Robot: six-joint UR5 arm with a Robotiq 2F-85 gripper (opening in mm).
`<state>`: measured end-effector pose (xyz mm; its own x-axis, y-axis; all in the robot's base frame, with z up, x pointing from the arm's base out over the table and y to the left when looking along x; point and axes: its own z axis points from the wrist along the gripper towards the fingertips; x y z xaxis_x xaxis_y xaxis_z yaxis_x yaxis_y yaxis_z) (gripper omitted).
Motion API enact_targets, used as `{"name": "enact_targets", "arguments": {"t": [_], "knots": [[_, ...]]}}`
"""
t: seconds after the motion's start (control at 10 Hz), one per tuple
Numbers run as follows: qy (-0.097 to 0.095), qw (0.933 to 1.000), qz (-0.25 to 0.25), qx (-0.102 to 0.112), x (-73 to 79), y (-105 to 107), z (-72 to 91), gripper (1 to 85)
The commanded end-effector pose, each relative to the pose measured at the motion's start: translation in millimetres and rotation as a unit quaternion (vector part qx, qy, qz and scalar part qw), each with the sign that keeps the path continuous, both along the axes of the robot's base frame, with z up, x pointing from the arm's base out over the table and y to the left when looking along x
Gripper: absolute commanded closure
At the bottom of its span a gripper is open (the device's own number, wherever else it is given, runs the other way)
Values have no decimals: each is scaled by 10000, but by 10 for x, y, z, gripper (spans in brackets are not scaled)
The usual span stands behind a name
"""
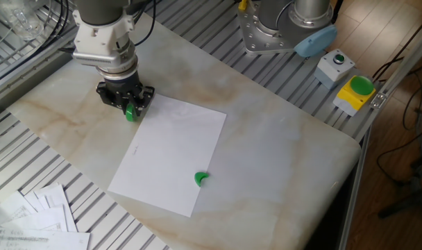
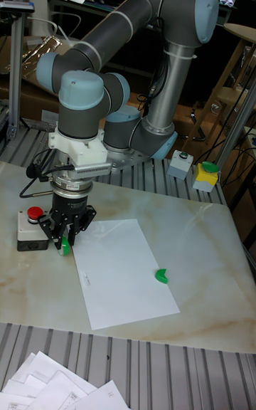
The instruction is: Use the correction tape on paper
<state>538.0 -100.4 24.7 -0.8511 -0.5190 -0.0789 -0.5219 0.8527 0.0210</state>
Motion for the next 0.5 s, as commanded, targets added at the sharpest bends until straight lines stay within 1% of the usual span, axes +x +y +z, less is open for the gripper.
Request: {"name": "enact_targets", "arguments": {"t": [0.0,0.1,0.2,0.4], "knots": [[-17,10000,23,45,7,9,15,517],[-19,10000,54,20,4,-2,22,517],[-51,9999,91,-52,14,-39,28,543],[-58,10000,67,-42,8,-39,32,650]]}}
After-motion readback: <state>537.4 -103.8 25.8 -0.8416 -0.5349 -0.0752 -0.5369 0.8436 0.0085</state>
